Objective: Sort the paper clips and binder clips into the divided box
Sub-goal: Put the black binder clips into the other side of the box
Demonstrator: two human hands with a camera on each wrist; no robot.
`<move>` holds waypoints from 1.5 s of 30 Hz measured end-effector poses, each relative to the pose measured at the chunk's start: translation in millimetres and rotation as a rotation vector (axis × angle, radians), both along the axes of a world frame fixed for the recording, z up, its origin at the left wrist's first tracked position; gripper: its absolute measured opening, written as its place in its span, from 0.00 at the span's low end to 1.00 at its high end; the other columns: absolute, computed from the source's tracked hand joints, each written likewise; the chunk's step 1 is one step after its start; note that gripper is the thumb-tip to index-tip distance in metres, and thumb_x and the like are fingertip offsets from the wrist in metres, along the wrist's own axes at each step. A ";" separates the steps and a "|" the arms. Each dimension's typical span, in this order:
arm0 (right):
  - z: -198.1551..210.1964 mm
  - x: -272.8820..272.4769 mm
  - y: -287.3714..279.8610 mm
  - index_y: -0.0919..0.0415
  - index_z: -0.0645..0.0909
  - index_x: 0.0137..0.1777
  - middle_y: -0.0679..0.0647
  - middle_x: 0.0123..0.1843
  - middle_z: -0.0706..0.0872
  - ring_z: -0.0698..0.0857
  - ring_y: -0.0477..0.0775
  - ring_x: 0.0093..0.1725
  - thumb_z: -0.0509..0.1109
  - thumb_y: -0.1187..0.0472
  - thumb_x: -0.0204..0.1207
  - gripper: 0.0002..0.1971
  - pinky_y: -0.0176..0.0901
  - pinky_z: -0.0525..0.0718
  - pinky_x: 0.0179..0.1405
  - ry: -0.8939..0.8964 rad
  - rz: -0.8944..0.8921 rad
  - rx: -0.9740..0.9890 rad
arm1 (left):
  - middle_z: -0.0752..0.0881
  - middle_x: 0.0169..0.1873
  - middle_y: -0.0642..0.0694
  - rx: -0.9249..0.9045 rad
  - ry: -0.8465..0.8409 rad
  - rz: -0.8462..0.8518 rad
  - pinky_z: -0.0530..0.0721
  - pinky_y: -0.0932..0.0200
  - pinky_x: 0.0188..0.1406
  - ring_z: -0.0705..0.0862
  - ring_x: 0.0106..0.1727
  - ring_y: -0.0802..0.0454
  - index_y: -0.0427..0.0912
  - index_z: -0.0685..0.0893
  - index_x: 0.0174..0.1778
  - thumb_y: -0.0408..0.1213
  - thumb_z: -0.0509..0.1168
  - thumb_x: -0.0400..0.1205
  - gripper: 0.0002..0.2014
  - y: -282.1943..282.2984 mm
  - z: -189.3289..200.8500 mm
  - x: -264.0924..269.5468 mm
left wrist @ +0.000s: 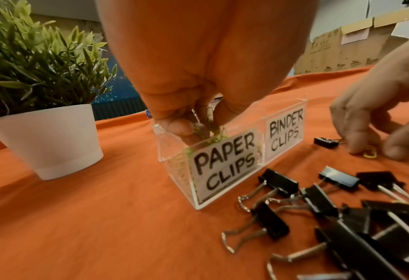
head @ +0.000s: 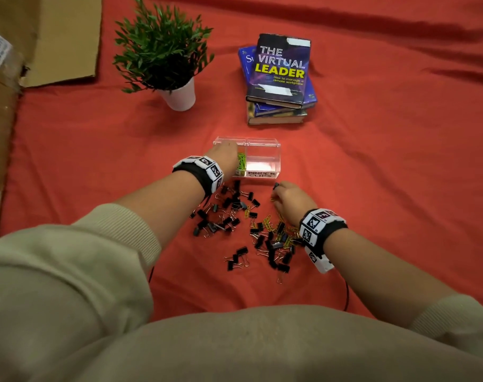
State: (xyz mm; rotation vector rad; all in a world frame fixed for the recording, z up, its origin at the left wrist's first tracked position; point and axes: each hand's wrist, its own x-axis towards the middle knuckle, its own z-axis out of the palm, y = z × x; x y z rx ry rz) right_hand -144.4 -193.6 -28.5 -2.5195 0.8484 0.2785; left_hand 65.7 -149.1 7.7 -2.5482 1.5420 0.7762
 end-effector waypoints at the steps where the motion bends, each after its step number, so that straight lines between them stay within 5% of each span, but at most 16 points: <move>1: -1.0 0.4 -0.4 0.65 0.82 0.53 0.57 0.56 0.81 0.82 0.58 0.54 0.63 0.64 0.79 0.08 0.53 0.85 0.54 0.005 -0.001 -0.006 | 0.76 0.64 0.33 0.008 -0.021 -0.017 0.79 0.46 0.56 0.79 0.62 0.36 0.31 0.72 0.65 0.27 0.57 0.83 0.15 2.2 -1.6 -1.7; 8: -0.9 3.9 0.4 0.65 0.79 0.48 0.58 0.49 0.81 0.81 0.59 0.49 0.61 0.63 0.80 0.07 0.49 0.81 0.47 0.047 -0.033 0.038 | 0.76 0.63 0.33 -0.035 -0.042 -0.044 0.79 0.48 0.53 0.80 0.59 0.36 0.32 0.71 0.66 0.27 0.58 0.82 0.15 8.4 -7.5 -4.9; 14: 8.4 13.0 6.7 0.57 0.79 0.57 0.49 0.50 0.86 0.77 0.45 0.28 0.57 0.67 0.82 0.11 0.33 0.74 0.22 -0.061 -0.368 0.436 | 0.76 0.62 0.34 -0.052 0.014 0.002 0.77 0.49 0.50 0.80 0.58 0.36 0.32 0.71 0.65 0.26 0.56 0.82 0.15 13.0 -6.6 -8.4; 18: 18.5 16.2 6.3 0.55 0.79 0.43 0.49 0.38 0.84 0.77 0.46 0.31 0.55 0.65 0.83 0.13 0.36 0.78 0.31 -0.153 -0.550 0.671 | 0.75 0.63 0.36 -0.173 0.022 0.057 0.82 0.44 0.56 0.78 0.59 0.37 0.34 0.71 0.66 0.29 0.58 0.82 0.16 18.9 -2.6 -14.3; 22: 23.6 9.6 2.3 0.57 0.80 0.43 0.49 0.39 0.85 0.80 0.45 0.33 0.63 0.62 0.80 0.06 0.36 0.82 0.33 -0.068 -0.405 0.591 | 0.78 0.55 0.42 -0.362 -0.004 0.020 0.83 0.48 0.53 0.79 0.53 0.45 0.39 0.74 0.60 0.34 0.59 0.81 0.12 33.5 10.1 -30.3; 25: 21.4 -0.7 1.8 0.62 0.82 0.46 0.55 0.46 0.87 0.82 0.47 0.36 0.65 0.67 0.76 0.05 0.35 0.81 0.31 0.078 -0.202 0.389 | 0.80 0.49 0.45 -0.234 0.044 -0.123 0.85 0.50 0.51 0.80 0.48 0.48 0.40 0.77 0.52 0.35 0.59 0.82 0.06 52.3 -0.5 -57.8; 27: 18.8 -5.9 3.8 0.64 0.82 0.45 0.58 0.48 0.87 0.85 0.55 0.45 0.64 0.67 0.74 0.05 0.44 0.84 0.43 0.150 -0.120 0.237 | 0.81 0.51 0.41 -0.096 0.037 -0.145 0.85 0.45 0.53 0.81 0.53 0.43 0.37 0.79 0.53 0.37 0.60 0.82 0.09 63.6 -11.9 -71.6; 32: 11.6 -9.5 20.0 0.66 0.79 0.44 0.59 0.43 0.81 0.83 0.59 0.43 0.67 0.63 0.76 0.05 0.43 0.79 0.37 0.241 -0.131 0.083 | 0.79 0.61 0.36 -0.027 0.015 -0.075 0.81 0.43 0.62 0.77 0.65 0.38 0.32 0.77 0.62 0.35 0.63 0.81 0.15 74.7 -24.3 -83.2; 36: 8.4 -7.4 28.0 0.69 0.81 0.49 0.63 0.50 0.86 0.86 0.61 0.49 0.64 0.68 0.77 0.06 0.46 0.84 0.46 0.275 -0.145 0.067 | 0.79 0.59 0.33 -0.033 -0.029 -0.109 0.81 0.44 0.58 0.78 0.63 0.36 0.29 0.75 0.61 0.23 0.58 0.78 0.14 77.9 -26.4 -85.5; 39: 11.4 -5.7 30.1 0.69 0.81 0.50 0.64 0.52 0.86 0.86 0.61 0.50 0.62 0.70 0.77 0.07 0.46 0.85 0.48 0.281 -0.114 0.077 | 0.79 0.59 0.34 -0.045 -0.047 -0.102 0.81 0.44 0.54 0.78 0.62 0.36 0.32 0.74 0.62 0.22 0.58 0.78 0.15 80.7 -27.3 -87.5; 42: 15.7 -7.8 26.8 0.64 0.79 0.42 0.62 0.53 0.86 0.84 0.60 0.46 0.61 0.67 0.79 0.07 0.45 0.82 0.43 0.241 -0.172 0.182 | 0.76 0.59 0.37 -0.067 -0.010 -0.073 0.81 0.44 0.48 0.78 0.61 0.36 0.37 0.71 0.62 0.23 0.59 0.78 0.17 81.6 -29.0 -88.0; 45: 14.5 -15.3 17.4 0.68 0.83 0.45 0.59 0.43 0.90 0.85 0.60 0.37 0.58 0.63 0.81 0.13 0.48 0.84 0.34 0.057 -0.410 0.409 | 0.75 0.61 0.38 -0.060 0.004 -0.076 0.81 0.43 0.49 0.77 0.62 0.37 0.39 0.73 0.64 0.25 0.59 0.79 0.17 80.9 -30.7 -86.0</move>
